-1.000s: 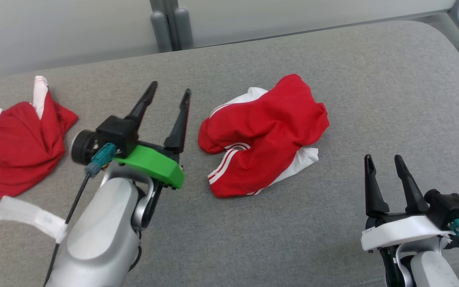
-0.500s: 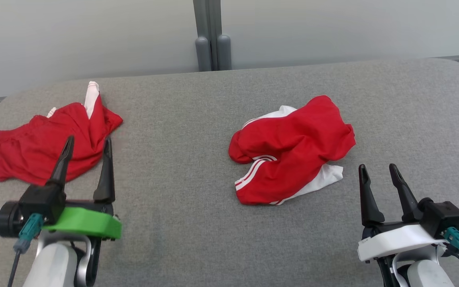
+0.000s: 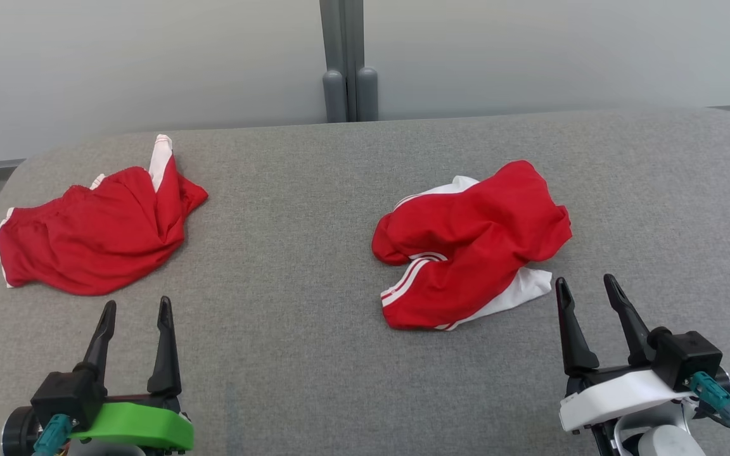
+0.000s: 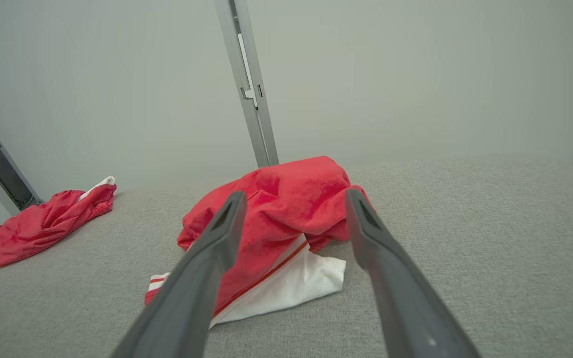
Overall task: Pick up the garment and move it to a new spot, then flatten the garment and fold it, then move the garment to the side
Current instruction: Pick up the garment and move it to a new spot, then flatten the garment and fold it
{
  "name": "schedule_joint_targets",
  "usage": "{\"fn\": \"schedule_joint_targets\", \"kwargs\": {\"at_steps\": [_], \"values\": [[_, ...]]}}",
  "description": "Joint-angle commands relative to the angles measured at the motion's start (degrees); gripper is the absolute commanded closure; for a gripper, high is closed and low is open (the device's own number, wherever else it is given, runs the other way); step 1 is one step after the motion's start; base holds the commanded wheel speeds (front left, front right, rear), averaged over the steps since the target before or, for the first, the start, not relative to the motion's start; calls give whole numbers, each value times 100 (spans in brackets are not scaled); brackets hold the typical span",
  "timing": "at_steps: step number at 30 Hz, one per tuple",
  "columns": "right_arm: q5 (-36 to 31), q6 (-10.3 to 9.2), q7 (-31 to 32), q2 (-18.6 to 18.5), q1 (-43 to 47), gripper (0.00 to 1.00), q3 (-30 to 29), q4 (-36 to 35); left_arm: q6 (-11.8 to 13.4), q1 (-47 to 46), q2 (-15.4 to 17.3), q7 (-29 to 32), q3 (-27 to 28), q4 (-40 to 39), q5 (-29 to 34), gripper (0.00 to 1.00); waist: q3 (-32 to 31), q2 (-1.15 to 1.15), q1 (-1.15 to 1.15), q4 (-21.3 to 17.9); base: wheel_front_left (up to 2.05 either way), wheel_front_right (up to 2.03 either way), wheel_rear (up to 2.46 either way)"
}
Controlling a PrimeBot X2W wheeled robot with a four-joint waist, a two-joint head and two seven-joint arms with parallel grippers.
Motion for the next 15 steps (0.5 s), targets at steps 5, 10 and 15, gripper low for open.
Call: {"fn": "schedule_joint_targets", "kwargs": {"at_steps": [5,10,15], "values": [[-53,0,-18,-15,109,0,6,28,-165,145,-142,-3,84,81,267,0,-21,0,0,47,0,0,0],[-52,0,-18,-14,91,0,23,43,-303,119,-220,-3,115,171,399,0,-21,0,0,57,0,0,0],[-21,0,-18,-14,103,0,27,61,-367,92,-274,-3,173,251,472,0,-33,0,0,57,0,0,0]]}}
